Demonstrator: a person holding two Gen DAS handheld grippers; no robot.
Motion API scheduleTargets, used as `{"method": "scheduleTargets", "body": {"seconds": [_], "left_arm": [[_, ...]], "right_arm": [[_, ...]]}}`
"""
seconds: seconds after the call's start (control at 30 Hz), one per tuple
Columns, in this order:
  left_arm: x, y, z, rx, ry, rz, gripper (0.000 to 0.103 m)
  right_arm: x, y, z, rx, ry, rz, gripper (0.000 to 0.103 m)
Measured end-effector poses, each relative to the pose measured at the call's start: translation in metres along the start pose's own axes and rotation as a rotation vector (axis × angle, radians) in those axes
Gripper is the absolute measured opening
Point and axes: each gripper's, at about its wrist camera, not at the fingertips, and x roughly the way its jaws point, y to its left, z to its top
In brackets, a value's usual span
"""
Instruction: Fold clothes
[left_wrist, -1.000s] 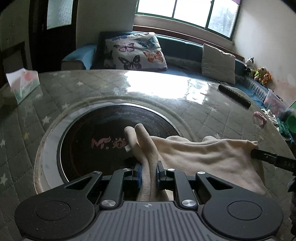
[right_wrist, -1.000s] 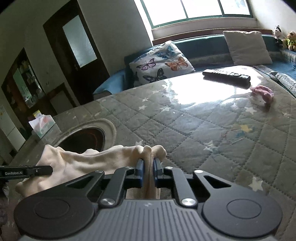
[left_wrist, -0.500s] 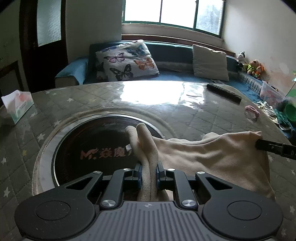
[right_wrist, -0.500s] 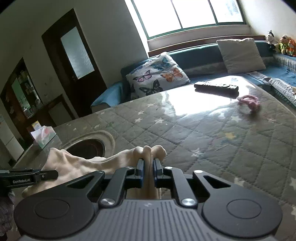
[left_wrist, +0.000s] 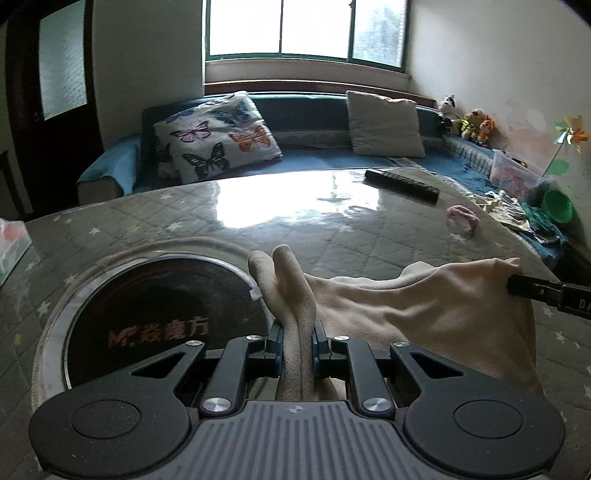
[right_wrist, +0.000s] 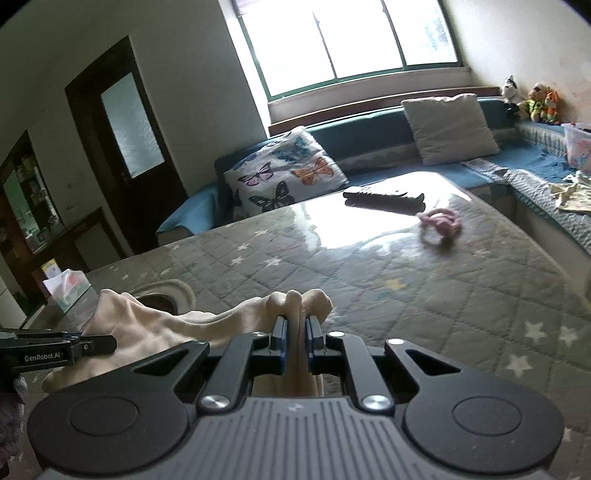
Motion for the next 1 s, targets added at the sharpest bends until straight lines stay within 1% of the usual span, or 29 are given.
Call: {"method": "scheduleTargets", "body": {"seconds": [0.43,0.7,1.0], "left_arm": [[0.021,-0.043,0.008,0.06,0.008,-0.065,0.015],[0.04,-0.063,0.009,0.099,0.027,-0.084,0.015],[0.054,-0.079,0.013,0.125,0.038,-0.106,0.015]], "right_arm": [[-0.022,-0.033,0.006,0.024,-0.048,-0.095,0.009],[-0.02,-0.053,0.005,0.031,-0.035,-0.161,0.009],[-0.015,-0.07,0.007,0.034,-0.026,-0.211,0.009]]}}
